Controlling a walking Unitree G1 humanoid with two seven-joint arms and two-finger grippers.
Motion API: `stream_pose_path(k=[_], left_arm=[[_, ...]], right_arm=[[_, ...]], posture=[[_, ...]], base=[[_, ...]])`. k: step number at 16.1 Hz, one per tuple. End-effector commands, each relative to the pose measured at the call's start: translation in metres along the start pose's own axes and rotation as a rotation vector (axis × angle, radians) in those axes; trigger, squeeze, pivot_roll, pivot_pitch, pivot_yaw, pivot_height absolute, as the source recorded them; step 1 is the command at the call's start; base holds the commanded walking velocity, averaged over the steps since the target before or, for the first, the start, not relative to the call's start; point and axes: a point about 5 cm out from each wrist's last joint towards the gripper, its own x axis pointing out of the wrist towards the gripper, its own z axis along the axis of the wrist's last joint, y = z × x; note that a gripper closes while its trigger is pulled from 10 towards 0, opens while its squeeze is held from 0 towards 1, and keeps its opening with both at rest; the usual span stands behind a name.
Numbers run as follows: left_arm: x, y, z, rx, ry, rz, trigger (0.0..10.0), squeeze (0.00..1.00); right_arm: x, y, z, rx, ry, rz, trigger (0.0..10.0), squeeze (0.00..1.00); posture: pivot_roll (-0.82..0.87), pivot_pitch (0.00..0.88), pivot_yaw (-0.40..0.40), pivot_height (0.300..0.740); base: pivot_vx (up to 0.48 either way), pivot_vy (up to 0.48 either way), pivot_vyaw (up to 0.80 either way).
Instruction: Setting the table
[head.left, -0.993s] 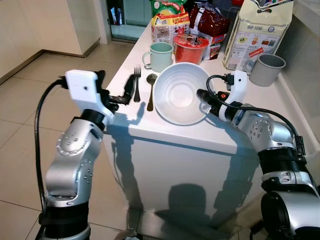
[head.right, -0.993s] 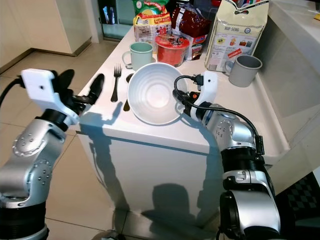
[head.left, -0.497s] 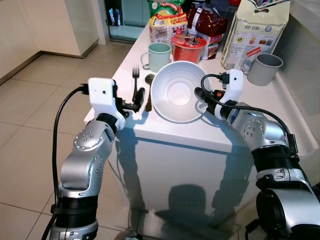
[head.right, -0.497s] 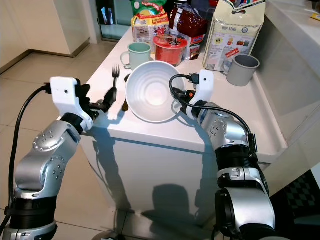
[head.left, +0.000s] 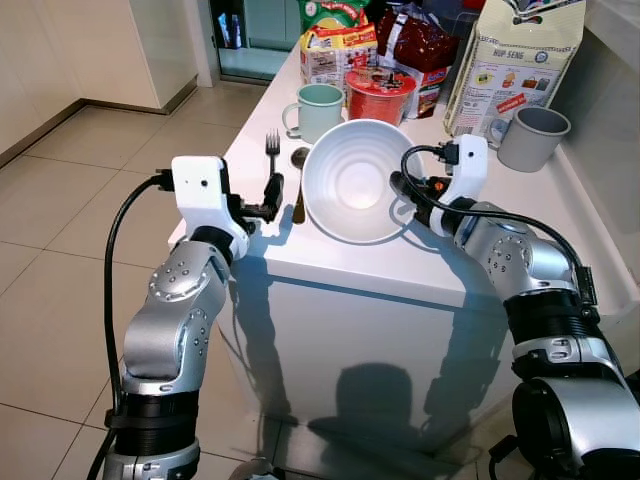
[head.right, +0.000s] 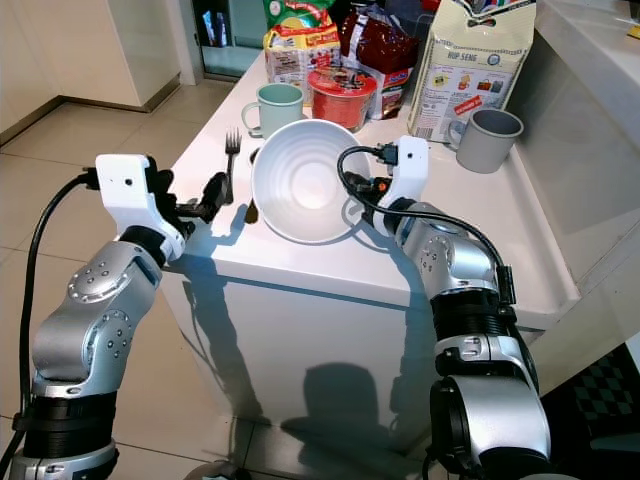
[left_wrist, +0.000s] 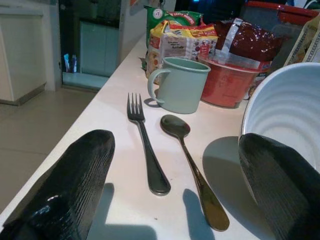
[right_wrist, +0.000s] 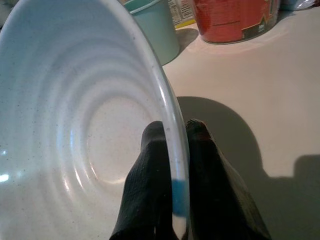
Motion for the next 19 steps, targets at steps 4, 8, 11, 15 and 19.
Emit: stream_pose_path(k=[4, 8, 11, 15, 19], left_arm=[[0.003, -0.003, -0.005, 0.000, 0.016, -0.005, 10.0, 0.00], [0.007, 0.000, -0.004, 0.010, 0.015, -0.011, 10.0, 0.00], [0.012, 0.000, -0.005, 0.010, 0.026, -0.046, 10.0, 0.00], [0.022, -0.006, -0.005, 0.005, 0.019, -0.090, 10.0, 0.00], [0.022, -0.004, -0.008, -0.011, 0.014, -0.079, 10.0, 0.00]], right_arm=[[-0.002, -0.001, 0.007, -0.036, -0.024, -0.016, 10.0, 0.00], [0.000, 0.003, 0.006, -0.040, -0.029, -0.013, 10.0, 0.00], [0.004, 0.009, 0.007, -0.046, -0.056, -0.016, 10.0, 0.00], [0.004, 0.014, 0.007, -0.049, -0.068, -0.014, 10.0, 0.00], [0.002, 0.006, 0.007, -0.058, -0.058, -0.033, 10.0, 0.00]], posture=[[0.10, 0.000, 0.003, 0.740], [0.09, 0.000, 0.025, 0.740], [0.06, 0.000, 0.071, 0.740], [0.03, 0.000, 0.093, 0.740], [0.03, 0.000, 0.074, 0.740]], base=[[0.000, 0.000, 0.00], [0.000, 0.000, 0.00], [0.000, 0.000, 0.00], [0.000, 0.000, 0.00], [0.000, 0.000, 0.00]])
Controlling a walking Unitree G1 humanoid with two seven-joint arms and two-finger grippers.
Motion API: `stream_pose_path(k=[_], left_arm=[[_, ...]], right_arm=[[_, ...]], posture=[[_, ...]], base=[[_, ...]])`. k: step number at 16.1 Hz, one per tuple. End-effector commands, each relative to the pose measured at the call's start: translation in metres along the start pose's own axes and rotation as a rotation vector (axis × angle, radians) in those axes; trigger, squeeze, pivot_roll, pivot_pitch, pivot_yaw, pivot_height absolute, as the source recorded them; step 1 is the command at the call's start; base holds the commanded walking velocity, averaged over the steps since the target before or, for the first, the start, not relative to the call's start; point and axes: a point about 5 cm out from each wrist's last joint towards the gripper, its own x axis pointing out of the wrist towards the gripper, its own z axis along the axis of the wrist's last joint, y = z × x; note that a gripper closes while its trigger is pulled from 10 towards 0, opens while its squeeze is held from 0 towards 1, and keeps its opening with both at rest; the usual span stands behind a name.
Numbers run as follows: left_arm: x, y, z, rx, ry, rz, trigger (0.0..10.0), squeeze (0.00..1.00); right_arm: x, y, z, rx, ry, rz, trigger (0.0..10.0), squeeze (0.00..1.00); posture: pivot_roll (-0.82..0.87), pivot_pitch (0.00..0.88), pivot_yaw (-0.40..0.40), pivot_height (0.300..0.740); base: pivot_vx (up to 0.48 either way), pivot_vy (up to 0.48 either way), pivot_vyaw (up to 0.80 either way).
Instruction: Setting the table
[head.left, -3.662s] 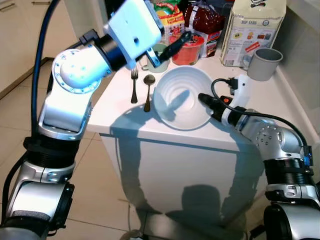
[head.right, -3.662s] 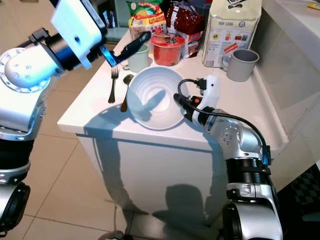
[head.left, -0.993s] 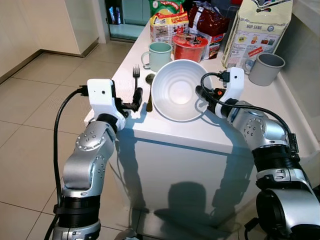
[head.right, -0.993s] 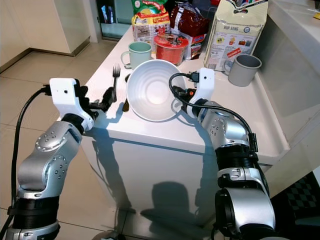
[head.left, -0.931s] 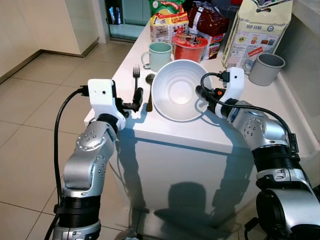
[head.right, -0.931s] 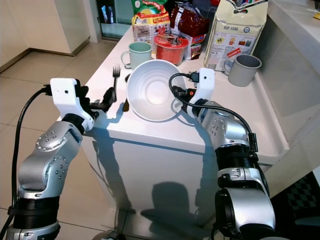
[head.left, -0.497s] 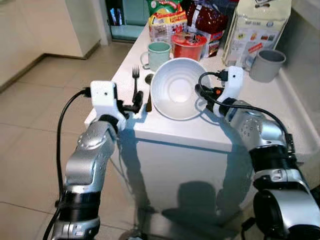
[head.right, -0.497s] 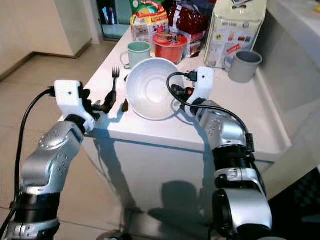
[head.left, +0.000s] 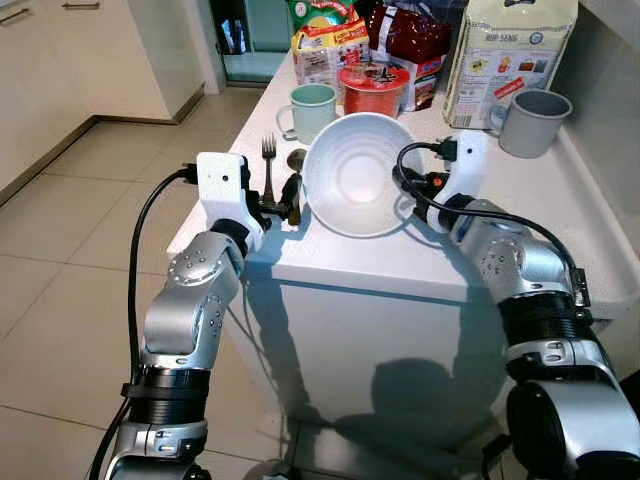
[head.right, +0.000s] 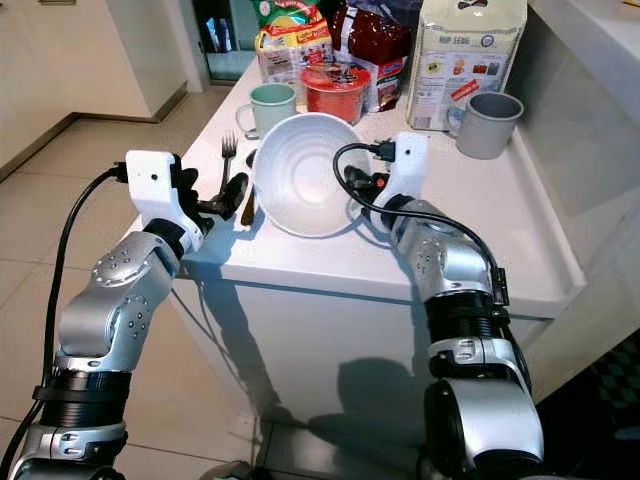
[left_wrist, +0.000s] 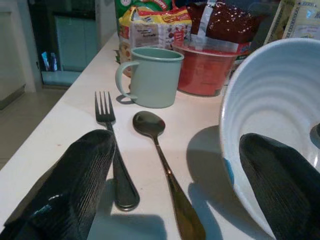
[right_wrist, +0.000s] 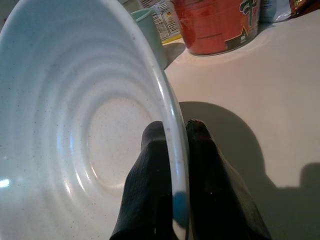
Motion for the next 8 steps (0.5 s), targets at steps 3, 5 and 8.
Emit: stream_pose_path(k=[3, 5, 8], left_arm=[[0.0012, 0.0007, -0.0031, -0.049, 0.014, -0.007, 10.0, 0.00], [0.0017, 0.0013, -0.0028, -0.049, 0.009, -0.014, 10.0, 0.00], [0.0022, 0.0029, -0.0025, -0.046, 0.003, -0.005, 10.0, 0.00]], right_arm=[[0.0028, 0.0053, 0.0023, -0.010, -0.016, 0.002, 10.0, 0.00], [0.0036, 0.0073, 0.0014, -0.005, -0.015, 0.008, 10.0, 0.00], [0.0028, 0.0052, -0.0001, -0.006, -0.006, 0.006, 10.0, 0.00]], posture=[[0.04, 0.000, 0.080, 0.740], [0.04, 0.000, 0.077, 0.740], [0.04, 0.000, 0.073, 0.740]], base=[[0.000, 0.000, 0.00], [0.000, 0.000, 0.00], [-0.216, 0.000, 0.00]])
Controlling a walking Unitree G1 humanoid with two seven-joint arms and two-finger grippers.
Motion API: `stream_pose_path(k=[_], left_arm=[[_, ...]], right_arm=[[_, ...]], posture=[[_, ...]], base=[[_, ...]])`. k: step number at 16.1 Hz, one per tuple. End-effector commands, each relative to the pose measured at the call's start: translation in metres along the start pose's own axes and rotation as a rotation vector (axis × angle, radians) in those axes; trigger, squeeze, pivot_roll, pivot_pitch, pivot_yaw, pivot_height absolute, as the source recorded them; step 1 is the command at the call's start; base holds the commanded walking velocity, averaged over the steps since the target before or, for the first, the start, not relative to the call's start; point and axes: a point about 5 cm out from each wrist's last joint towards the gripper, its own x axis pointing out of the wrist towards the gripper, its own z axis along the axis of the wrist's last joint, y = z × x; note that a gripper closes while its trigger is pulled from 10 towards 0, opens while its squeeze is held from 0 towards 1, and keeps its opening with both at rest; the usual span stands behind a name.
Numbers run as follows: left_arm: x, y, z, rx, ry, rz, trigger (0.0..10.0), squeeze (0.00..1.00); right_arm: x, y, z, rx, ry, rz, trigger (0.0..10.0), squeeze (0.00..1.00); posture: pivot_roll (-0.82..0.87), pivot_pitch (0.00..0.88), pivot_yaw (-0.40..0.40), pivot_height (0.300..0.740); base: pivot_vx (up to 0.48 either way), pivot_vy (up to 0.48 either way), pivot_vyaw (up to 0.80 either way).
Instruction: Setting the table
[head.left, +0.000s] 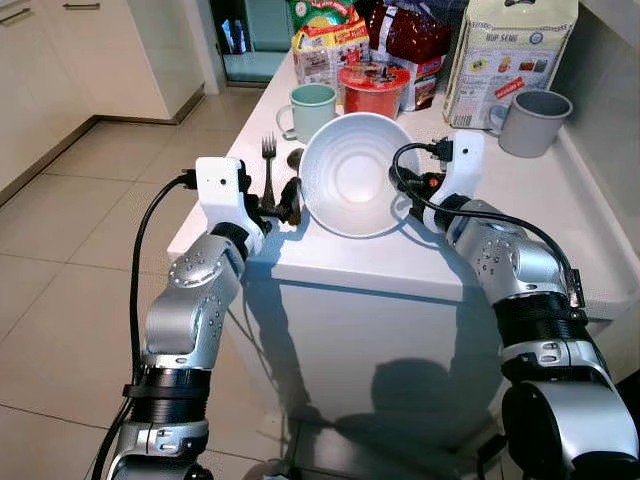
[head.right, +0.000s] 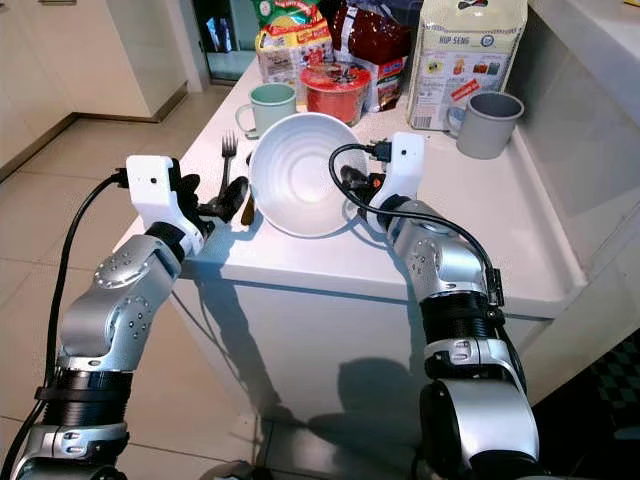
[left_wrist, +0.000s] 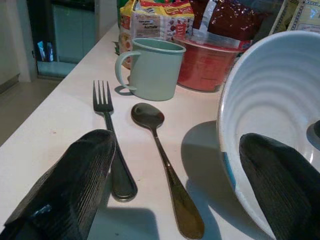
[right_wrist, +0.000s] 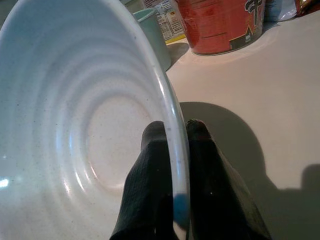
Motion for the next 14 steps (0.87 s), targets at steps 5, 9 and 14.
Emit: stream_pose_path(k=[5, 9, 14], left_arm=[[0.0029, 0.0018, 0.0037, 0.012, -0.017, -0.005, 10.0, 0.00], [0.0032, 0.0005, 0.0042, 0.046, -0.019, -0.018, 10.0, 0.00], [0.0038, -0.0014, 0.0048, 0.076, -0.024, -0.051, 10.0, 0.00]], right_arm=[[0.0010, 0.0016, -0.0005, -0.004, 0.007, 0.006, 10.0, 0.00], [0.0007, 0.0014, -0.0026, -0.005, 0.013, 0.008, 10.0, 0.00], [0.0004, 0.0013, -0.0052, -0.012, 0.024, 0.006, 10.0, 0.00]], posture=[[0.04, 0.000, 0.068, 0.740], [0.04, 0.000, 0.064, 0.740], [0.04, 0.000, 0.062, 0.740]], base=[[-0.346, 0.000, 0.00], [0.000, 0.000, 0.00], [0.000, -0.384, 0.00]])
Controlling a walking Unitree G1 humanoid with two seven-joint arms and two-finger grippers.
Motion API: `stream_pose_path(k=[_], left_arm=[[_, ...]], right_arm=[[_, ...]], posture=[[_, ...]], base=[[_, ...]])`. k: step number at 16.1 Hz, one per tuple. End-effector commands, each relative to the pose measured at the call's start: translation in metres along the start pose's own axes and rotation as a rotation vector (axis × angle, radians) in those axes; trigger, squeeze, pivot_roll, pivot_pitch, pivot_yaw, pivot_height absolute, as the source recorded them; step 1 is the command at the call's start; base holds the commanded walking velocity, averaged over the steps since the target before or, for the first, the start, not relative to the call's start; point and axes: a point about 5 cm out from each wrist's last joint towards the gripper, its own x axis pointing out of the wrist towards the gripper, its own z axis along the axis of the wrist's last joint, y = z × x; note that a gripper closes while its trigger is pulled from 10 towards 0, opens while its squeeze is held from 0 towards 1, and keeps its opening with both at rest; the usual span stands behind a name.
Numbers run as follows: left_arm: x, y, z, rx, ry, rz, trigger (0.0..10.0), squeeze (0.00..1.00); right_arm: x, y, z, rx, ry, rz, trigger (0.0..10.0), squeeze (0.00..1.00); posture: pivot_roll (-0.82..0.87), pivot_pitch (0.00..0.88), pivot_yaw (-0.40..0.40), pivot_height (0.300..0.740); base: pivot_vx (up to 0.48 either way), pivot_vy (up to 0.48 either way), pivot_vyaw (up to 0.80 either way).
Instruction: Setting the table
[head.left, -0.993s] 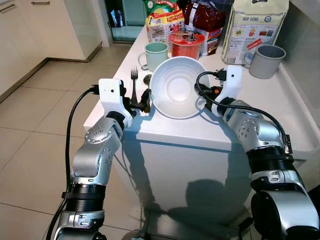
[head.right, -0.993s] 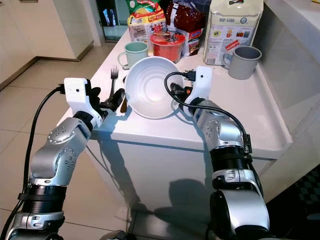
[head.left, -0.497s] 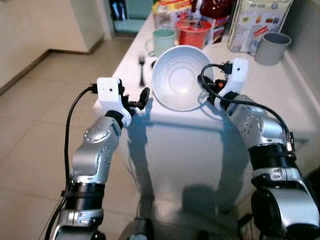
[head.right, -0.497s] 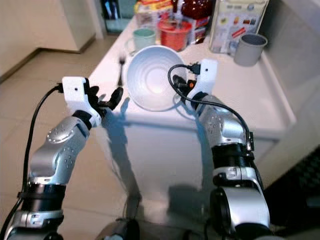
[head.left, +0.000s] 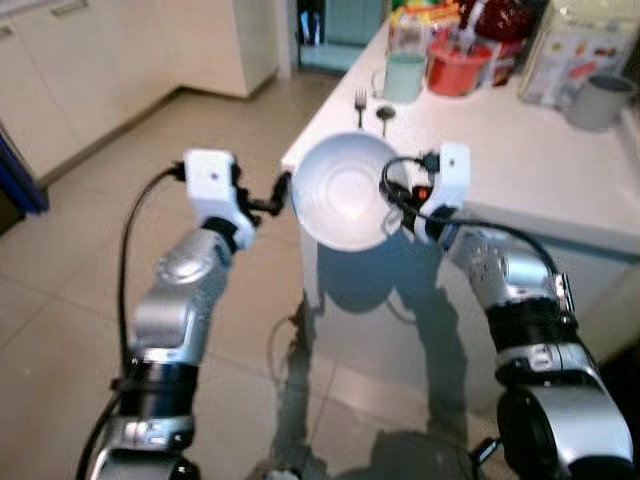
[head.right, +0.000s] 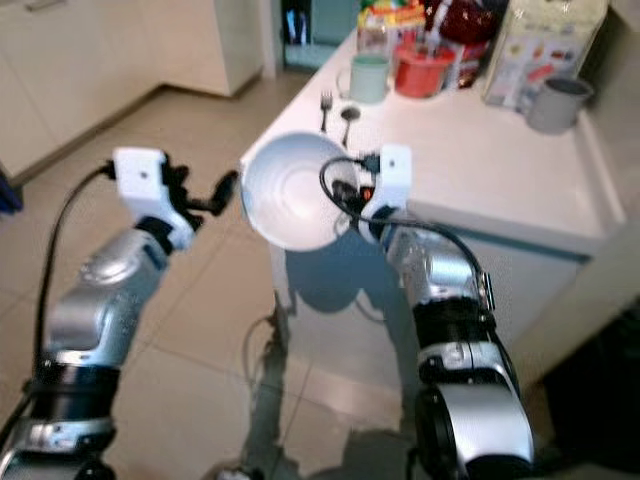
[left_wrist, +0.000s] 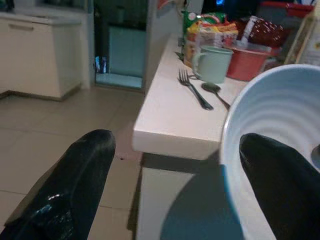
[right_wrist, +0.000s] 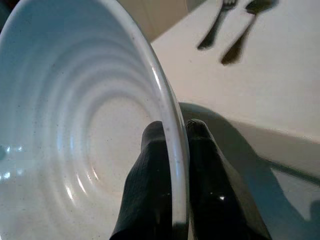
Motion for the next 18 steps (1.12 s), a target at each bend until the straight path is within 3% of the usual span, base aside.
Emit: stream_pose_path(k=[1, 18], left_arm=[[0.003, -0.010, -0.001, 0.013, 0.000, -0.043, 10.0, 0.00], [0.005, -0.020, 0.007, 0.052, -0.048, -0.109, 10.0, 0.00]], right_arm=[[-0.003, -0.004, 0.009, -0.019, -0.033, -0.018, 10.0, 0.00], [-0.003, -0.008, 0.011, -0.055, -0.045, -0.037, 10.0, 0.00]], posture=[[0.04, 0.000, 0.064, 0.740], [0.04, 0.000, 0.063, 0.740]], base=[[0.000, -0.480, 0.00], [0.000, -0.480, 0.00]])
